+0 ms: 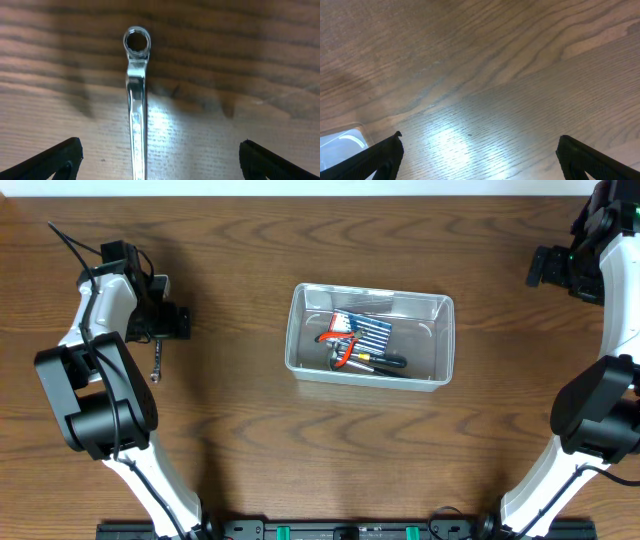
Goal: Pack container
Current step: 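Lower the left gripper and close it on the wrench's ring end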
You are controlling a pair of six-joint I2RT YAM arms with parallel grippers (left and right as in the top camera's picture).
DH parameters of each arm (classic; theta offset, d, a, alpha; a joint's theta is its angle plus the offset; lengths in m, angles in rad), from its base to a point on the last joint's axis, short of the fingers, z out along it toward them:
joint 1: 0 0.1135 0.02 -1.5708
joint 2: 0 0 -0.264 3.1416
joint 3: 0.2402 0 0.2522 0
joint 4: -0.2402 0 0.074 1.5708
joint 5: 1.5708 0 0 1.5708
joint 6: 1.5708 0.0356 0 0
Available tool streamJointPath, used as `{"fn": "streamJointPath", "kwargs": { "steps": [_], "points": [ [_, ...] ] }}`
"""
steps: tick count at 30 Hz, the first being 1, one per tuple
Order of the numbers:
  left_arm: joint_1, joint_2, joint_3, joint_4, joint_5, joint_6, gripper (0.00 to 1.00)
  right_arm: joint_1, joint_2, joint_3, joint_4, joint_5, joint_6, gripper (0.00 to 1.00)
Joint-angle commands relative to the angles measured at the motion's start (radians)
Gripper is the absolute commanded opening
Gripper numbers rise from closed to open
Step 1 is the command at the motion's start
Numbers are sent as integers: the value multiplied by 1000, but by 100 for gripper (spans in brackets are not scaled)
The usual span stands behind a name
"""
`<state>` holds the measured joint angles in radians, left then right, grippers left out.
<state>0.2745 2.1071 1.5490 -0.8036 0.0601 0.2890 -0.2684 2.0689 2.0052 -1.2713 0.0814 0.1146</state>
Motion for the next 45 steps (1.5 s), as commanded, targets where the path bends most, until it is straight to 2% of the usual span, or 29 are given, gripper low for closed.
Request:
{"fn": "streamJointPath", "kwargs": {
  "steps": [1,38,45],
  "points": [
    [11,7,8,6,11,-8,98,-6,-2,-3,0,4,12,99],
    [40,37,8,3,12,-25,98,-6,-2,-3,0,4,12,99],
    [40,61,8,6,57,-25,98,-6,-2,-3,0,4,12,99]
  ]
}}
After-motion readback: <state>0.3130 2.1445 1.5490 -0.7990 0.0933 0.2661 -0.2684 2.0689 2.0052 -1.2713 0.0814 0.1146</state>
